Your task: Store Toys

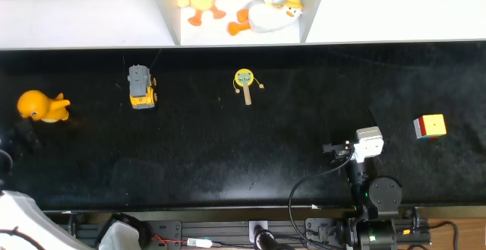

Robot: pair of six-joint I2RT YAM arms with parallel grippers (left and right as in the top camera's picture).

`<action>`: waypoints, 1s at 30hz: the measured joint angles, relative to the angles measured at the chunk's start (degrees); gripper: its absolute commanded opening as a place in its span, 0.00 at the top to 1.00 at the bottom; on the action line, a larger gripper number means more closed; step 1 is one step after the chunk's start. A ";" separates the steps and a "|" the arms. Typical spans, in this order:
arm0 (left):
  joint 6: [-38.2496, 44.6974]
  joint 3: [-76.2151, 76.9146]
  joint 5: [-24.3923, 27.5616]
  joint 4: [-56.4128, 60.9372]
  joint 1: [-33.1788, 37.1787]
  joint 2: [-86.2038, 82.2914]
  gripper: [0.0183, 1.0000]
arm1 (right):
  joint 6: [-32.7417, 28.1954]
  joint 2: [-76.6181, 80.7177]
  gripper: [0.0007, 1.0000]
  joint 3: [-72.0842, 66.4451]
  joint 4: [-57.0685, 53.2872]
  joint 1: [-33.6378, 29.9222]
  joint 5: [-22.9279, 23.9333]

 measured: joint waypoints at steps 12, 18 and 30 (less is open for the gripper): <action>1.86 0.02 1.70 8.83 -6.99 15.72 0.00 | -0.02 0.00 0.00 0.00 0.02 0.00 0.00; 2.01 0.02 2.12 11.82 -7.28 20.33 0.00 | -0.02 0.00 0.00 0.00 0.02 0.00 0.00; 2.89 0.02 2.36 12.83 -8.28 22.58 0.94 | -0.04 0.00 0.00 0.00 0.02 0.00 0.00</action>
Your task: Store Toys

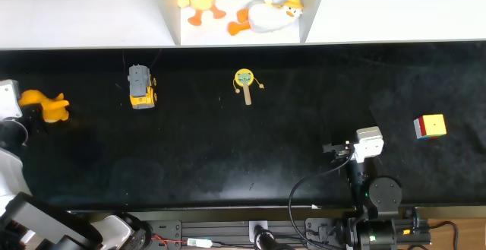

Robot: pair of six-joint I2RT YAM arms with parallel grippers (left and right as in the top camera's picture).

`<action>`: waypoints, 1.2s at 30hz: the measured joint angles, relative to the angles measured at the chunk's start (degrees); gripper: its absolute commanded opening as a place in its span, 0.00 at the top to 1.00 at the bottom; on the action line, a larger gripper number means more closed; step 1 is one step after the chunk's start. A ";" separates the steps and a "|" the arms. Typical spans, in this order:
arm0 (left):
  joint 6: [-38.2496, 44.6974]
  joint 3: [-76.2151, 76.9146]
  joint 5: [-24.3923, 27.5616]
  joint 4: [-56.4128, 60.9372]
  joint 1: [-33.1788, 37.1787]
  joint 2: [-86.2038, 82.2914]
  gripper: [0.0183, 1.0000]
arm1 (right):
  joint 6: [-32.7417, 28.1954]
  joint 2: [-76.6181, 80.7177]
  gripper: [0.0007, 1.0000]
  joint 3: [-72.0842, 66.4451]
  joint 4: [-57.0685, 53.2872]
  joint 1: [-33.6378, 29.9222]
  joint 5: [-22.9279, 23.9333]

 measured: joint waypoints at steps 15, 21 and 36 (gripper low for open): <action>-9.03 1.86 -2.84 -4.90 -9.14 -11.56 0.94 | 0.02 0.00 0.01 0.00 -0.02 0.00 0.02; -14.40 5.95 -5.25 -6.88 -12.74 -11.54 0.94 | 0.02 0.00 0.00 0.00 -0.02 0.00 0.00; -26.60 9.35 -12.52 -0.46 -21.59 -10.45 0.88 | 0.02 0.00 0.01 0.00 -0.04 -0.02 0.00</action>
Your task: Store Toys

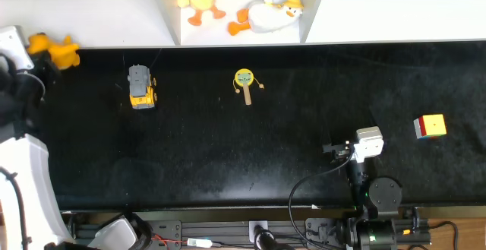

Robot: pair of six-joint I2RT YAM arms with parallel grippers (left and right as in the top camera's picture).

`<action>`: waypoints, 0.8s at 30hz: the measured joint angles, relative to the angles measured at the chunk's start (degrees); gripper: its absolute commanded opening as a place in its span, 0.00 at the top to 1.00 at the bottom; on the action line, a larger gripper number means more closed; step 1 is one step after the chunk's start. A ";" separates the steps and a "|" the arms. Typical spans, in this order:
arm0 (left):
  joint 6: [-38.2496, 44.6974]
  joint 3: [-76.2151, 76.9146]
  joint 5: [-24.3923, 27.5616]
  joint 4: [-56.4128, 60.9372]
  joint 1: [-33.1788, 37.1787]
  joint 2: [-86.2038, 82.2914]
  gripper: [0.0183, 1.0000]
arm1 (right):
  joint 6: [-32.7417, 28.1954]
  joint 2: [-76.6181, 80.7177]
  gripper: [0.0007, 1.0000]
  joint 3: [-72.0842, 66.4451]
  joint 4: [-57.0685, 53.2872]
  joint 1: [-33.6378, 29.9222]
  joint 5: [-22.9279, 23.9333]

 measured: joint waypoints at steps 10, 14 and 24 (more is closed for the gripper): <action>-3.91 8.33 -2.58 -1.27 -1.11 10.03 0.92 | 0.00 0.00 0.00 0.00 0.02 0.02 0.02; -4.55 11.98 -2.75 -1.36 -1.14 13.66 0.91 | 0.00 0.00 0.00 0.00 0.02 0.02 0.00; -4.81 13.92 -3.06 -0.63 -2.91 17.62 0.90 | 0.02 0.00 0.00 0.00 0.04 0.02 0.00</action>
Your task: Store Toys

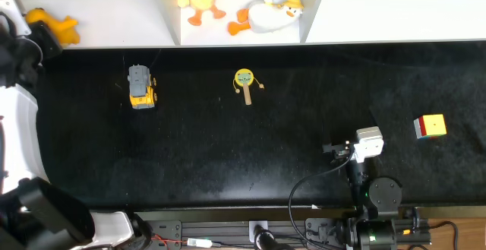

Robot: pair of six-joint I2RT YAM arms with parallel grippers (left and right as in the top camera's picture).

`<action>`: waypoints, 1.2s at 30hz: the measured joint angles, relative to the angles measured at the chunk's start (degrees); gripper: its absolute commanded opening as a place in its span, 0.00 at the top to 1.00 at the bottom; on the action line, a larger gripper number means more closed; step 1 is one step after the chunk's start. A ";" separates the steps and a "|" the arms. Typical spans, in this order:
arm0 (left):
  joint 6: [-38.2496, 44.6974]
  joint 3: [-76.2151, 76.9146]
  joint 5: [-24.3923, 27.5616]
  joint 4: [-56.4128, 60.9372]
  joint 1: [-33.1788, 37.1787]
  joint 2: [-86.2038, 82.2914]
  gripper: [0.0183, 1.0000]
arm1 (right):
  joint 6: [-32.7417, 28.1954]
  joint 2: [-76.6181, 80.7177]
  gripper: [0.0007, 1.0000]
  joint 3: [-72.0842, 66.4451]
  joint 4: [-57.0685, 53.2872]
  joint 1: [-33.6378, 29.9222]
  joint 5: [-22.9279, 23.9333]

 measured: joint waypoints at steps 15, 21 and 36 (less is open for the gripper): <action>0.00 0.17 -1.31 1.46 -0.09 1.79 0.88 | 0.04 0.00 0.01 0.00 0.00 0.00 0.00; 0.02 0.17 -1.73 2.62 -0.09 2.01 0.88 | 0.11 0.00 0.00 0.00 -0.02 0.00 0.00; 0.02 0.33 -2.16 5.09 -1.66 3.87 0.87 | 0.11 0.00 0.00 0.00 -0.02 0.00 0.00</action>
